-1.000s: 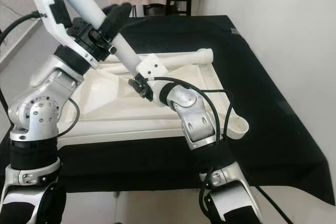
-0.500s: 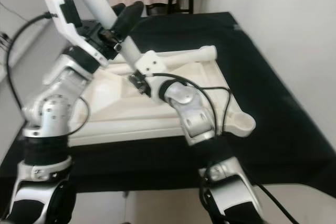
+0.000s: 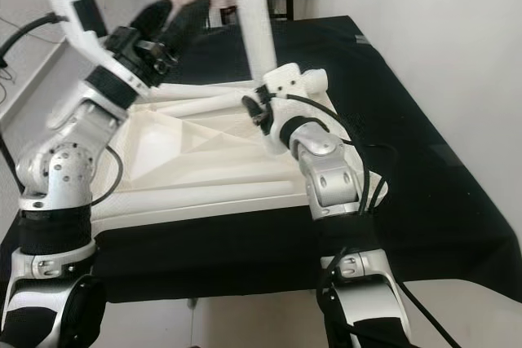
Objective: Building children table
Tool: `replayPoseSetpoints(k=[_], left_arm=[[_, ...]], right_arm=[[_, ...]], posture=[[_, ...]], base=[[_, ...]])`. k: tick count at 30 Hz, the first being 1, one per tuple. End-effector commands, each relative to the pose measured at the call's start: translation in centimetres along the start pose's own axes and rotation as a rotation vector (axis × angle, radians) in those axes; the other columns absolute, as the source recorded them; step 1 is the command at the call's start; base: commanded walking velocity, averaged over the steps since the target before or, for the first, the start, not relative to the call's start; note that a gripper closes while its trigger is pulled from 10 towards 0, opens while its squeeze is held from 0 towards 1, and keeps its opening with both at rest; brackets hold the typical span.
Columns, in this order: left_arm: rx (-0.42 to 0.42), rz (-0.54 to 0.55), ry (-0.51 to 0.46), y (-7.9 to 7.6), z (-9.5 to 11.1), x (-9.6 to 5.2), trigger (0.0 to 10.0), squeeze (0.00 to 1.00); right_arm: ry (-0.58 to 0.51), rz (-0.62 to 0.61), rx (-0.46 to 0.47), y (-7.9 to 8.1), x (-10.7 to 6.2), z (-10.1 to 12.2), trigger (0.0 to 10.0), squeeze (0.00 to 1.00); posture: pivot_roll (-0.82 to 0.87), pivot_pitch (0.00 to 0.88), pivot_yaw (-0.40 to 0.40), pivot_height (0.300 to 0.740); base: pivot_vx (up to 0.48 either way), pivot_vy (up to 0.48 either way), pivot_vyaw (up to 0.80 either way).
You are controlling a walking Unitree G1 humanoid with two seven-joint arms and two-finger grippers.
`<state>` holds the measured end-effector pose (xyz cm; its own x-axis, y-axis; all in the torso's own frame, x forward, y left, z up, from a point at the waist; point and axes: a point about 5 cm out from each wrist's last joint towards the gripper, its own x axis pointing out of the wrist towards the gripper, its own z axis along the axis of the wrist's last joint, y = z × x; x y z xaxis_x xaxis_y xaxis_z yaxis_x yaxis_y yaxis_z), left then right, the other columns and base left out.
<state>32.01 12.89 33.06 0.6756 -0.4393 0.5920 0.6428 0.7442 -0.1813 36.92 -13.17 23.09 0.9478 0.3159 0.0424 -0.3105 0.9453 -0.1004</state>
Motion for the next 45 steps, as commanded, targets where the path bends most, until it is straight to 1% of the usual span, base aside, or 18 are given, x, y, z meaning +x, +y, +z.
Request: replayPoseSetpoints(k=[1, 2, 3, 4, 5, 9, 13, 15, 16, 19, 22, 25, 28, 30, 33, 36, 43, 45], left_arm=[[0.024, 0.03, -0.04, 0.9, 1.9, -0.7, 10.0, 1.0], [0.024, 0.03, -0.04, 0.9, 1.9, -0.7, 10.0, 1.0], [0.024, 0.035, -0.064, 1.2, 3.1, -1.0, 10.0, 1.0], [0.024, 0.035, -0.064, 1.2, 3.1, -1.0, 10.0, 1.0], [0.02, 0.047, -0.08, 1.6, 3.8, -1.4, 10.0, 0.0], [0.029, 0.1, -0.073, 2.5, 4.2, -2.0, 10.0, 0.0], [0.074, 0.222, -0.02, 3.9, 3.1, -2.7, 10.0, 0.0], [0.171, 0.355, 0.069, 5.1, 0.9, -4.7, 10.0, 0.0], [0.171, 0.355, 0.069, 5.1, 0.9, -4.7, 10.0, 0.0], [0.236, 0.43, 0.242, 5.2, -3.0, -8.4, 10.0, 0.0], [0.246, 0.429, 0.276, 5.0, -3.6, -9.1, 10.0, 0.0], [0.224, 0.384, 0.369, 3.6, -5.5, -10.7, 10.0, 0.0], [0.172, 0.31, 0.443, 1.6, -6.9, -11.7, 10.0, 0.0], [0.172, 0.31, 0.443, 1.6, -6.9, -11.7, 10.0, 0.0], [0.114, 0.177, 0.477, -0.9, -8.2, -11.6, 10.0, 0.0], [0.115, 0.144, 0.484, -1.3, -8.5, -11.5, 10.0, 0.0], [0.084, 0.05, 0.491, -2.6, -8.8, -11.2, 10.0, 0.0], [0.065, 0.024, 0.537, -3.3, -9.6, -11.6, 10.0, 0.0]], right_arm=[[-0.008, -0.082, 0.1, -1.3, 0.0, 0.2, 0.0, 0.0], [-0.008, -0.082, 0.1, -1.3, 0.0, 0.2, 0.0, 0.0], [-0.021, -0.124, 0.155, -1.9, -0.1, 0.2, 10.0, 0.0], [-0.021, -0.124, 0.155, -1.9, -0.1, 0.2, 10.0, 0.0], [-0.027, -0.148, 0.197, -2.2, -0.3, 0.2, 10.0, 0.0], [-0.046, -0.178, 0.234, -2.4, -0.5, 0.4, 10.0, 0.0], [-0.089, -0.219, 0.237, -2.9, -0.8, 0.9, 10.0, 0.0], [-0.165, -0.323, 0.093, -4.1, -1.5, 1.5, 10.0, 0.0], [-0.165, -0.323, 0.093, -4.1, -1.5, 1.5, 10.0, 0.0], [-0.151, -0.291, 0.13, -4.6, -2.3, 0.8, 10.0, 0.0], [-0.152, -0.258, 0.152, -4.5, -2.4, 0.8, 10.0, 0.0], [-0.266, -0.056, 0.203, -3.6, -3.7, 1.9, 10.0, 0.0], [-0.336, 0.106, 0.172, -2.9, -5.5, 2.8, 10.0, 0.0], [-0.336, 0.106, 0.172, -2.9, -5.5, 2.8, 10.0, 0.0], [-0.325, 0.199, 0.11, -3.1, -7.4, 2.9, 10.0, 0.0], [-0.325, 0.214, 0.103, -3.1, -7.8, 2.9, 10.0, 0.0], [-0.279, 0.425, 0.012, -0.8, -9.1, 2.0, 10.0, 0.0], [-0.266, 0.498, -0.011, -0.5, -9.3, 2.0, 10.0, 0.0]], posture=[[-0.08, 0.111, 0.052, 0.74], [-0.08, 0.111, 0.052, 0.74], [-0.07, 0.13, 0.055, 0.74], [-0.07, 0.13, 0.055, 0.74], [-0.07, 0.14, 0.054, 0.74], [-0.06, 0.145, 0.058, 0.74], [-0.05, 0.158, 0.053, 0.74], [-0.04, 0.172, 0.039, 0.74], [-0.04, 0.172, 0.039, 0.74], [-0.03, 0.189, 0.036, 0.74], [-0.03, 0.189, 0.036, 0.74], [-0.03, 0.203, 0.04, 0.74], [-0.03, 0.209, 0.045, 0.74], [-0.03, 0.209, 0.045, 0.74], [-0.05, 0.214, 0.06, 0.74], [-0.06, 0.215, 0.061, 0.74], [-0.06, 0.208, 0.075, 0.74], [-0.05, 0.201, 0.075, 0.74]], base=[[0.0, 0.0, 0.0], [0.0, 0.0, 0.0], [0.0, 0.0, 0.0], [0.0, 0.0, 0.0], [0.0, 0.0, 0.0], [0.0, 0.0, 0.0], [0.0, 0.0, 0.0], [0.0, 0.0, 0.0], [0.0, 0.0, 0.0], [0.0, 0.0, 0.0], [0.0, 0.0, 0.0], [0.0, 0.0, 0.0], [0.0, 0.0, 0.0], [0.0, 0.0, 0.0], [0.0, -0.143, 0.0], [0.0, -0.44, 0.0], [0.0, -0.469, 0.0], [0.0, -0.377, 0.0]])
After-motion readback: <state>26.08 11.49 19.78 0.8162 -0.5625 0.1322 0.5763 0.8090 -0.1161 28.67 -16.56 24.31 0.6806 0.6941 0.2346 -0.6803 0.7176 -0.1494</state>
